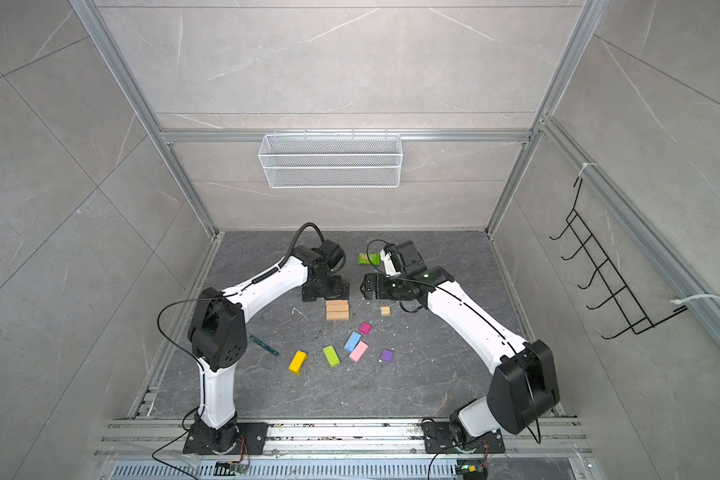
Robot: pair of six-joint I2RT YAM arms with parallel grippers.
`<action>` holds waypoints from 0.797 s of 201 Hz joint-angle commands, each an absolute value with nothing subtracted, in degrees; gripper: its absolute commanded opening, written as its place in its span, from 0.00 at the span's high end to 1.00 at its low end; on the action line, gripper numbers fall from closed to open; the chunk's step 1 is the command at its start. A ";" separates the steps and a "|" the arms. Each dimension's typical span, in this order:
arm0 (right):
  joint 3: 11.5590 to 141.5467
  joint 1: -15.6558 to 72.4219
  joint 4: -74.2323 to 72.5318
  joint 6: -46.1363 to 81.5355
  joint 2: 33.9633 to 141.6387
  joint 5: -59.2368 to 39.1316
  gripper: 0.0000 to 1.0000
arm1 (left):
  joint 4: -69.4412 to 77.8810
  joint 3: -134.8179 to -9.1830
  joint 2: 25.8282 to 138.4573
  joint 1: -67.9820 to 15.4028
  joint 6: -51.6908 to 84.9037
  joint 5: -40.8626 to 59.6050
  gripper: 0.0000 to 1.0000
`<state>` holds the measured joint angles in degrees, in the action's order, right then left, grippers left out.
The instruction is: Build the wood block tower
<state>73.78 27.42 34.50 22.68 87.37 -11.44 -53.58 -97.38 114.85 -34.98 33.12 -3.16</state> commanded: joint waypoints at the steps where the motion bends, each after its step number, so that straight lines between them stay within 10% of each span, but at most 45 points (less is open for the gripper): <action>1: 76.16 27.69 35.63 22.94 92.21 -10.46 0.01 | -52.73 -93.10 111.86 -31.13 28.93 -5.21 0.00; 160: 93.84 29.81 41.43 23.38 118.80 -1.04 0.01 | -43.86 -90.98 120.47 -28.28 25.41 -9.79 0.00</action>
<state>90.76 28.56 38.81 22.90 115.85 -3.60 -44.49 -89.34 119.72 -28.25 27.09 -9.04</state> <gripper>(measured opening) 0.992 0.996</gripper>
